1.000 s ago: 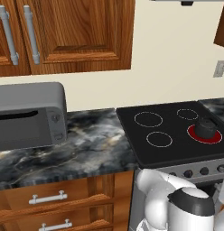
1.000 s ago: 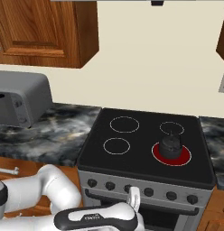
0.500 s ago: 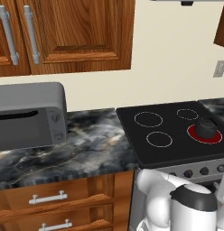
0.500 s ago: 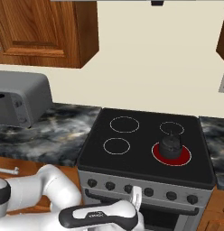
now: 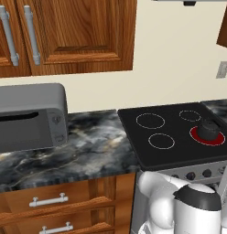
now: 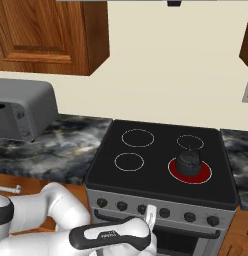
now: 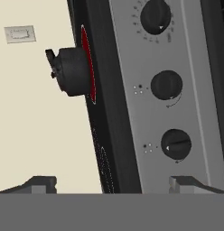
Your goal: The kettle is done boiling. Turn off the stove, then wait for 300 timesteps before moving the kettle to the dining table.
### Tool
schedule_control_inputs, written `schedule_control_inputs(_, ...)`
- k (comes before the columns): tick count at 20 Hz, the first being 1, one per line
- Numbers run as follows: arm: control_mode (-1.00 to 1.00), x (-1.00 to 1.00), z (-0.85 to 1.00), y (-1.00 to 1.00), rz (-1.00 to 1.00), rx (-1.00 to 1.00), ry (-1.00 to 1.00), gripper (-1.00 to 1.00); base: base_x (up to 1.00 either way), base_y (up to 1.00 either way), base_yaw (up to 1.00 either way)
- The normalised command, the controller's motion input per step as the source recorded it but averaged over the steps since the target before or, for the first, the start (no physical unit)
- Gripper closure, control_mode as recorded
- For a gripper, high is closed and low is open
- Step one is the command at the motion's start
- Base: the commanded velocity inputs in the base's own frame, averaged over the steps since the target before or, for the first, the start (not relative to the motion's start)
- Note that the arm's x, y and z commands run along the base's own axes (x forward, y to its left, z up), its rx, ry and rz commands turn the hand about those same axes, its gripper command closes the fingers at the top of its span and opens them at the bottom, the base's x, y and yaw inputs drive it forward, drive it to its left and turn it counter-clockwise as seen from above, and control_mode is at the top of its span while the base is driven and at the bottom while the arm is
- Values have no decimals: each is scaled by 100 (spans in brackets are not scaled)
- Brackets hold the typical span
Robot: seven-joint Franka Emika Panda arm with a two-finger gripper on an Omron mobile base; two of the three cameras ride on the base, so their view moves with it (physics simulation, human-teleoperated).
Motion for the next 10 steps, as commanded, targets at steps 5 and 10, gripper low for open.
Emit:
schedule_control_inputs(5,-100,11,-14,-7,-4,2,0,-100,0,0,0)
schedule_control_inputs(10,-100,3,-19,-15,-4,4,0,-100,0,0,0)
